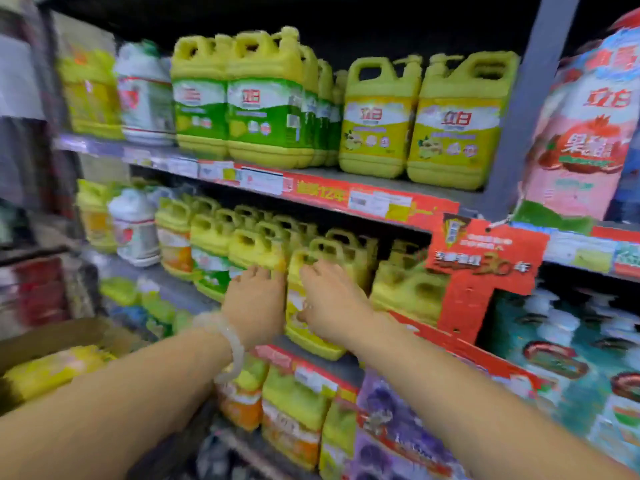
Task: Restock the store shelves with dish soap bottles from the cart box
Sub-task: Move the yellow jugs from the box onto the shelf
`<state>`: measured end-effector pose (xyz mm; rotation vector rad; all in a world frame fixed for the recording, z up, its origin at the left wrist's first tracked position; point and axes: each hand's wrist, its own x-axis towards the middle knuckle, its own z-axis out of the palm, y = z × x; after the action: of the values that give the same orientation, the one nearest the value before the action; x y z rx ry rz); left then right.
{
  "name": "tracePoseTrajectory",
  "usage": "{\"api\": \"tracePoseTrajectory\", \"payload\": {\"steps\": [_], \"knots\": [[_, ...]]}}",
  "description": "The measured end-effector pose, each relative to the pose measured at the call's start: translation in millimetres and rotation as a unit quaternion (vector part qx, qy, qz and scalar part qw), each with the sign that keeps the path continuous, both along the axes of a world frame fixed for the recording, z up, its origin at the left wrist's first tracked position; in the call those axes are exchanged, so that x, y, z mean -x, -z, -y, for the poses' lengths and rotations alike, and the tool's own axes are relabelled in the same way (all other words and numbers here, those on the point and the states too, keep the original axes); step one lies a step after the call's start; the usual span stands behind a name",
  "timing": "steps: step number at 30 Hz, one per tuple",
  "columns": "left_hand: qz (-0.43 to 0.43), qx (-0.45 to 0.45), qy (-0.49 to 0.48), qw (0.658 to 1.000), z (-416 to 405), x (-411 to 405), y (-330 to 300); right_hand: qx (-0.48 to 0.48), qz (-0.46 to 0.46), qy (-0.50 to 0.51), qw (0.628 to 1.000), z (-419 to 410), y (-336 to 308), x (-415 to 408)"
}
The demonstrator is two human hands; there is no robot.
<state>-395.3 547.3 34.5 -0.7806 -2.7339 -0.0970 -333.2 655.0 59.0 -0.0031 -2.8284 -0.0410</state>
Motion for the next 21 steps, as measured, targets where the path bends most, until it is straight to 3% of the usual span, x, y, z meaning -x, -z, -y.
{"api": "tracePoseTrajectory", "payload": {"steps": [13, 21], "knots": [[0.187, 0.004, -0.178, 0.966, 337.2, 87.1, 128.0, 0.020, 0.200, -0.146, 0.969, 303.2, 133.0, 125.4], [0.229, -0.003, -0.198, 0.953, 454.3, 126.7, 157.0, 0.020, 0.269, -0.145, 0.952, 393.1, 178.4, 176.2]]}}
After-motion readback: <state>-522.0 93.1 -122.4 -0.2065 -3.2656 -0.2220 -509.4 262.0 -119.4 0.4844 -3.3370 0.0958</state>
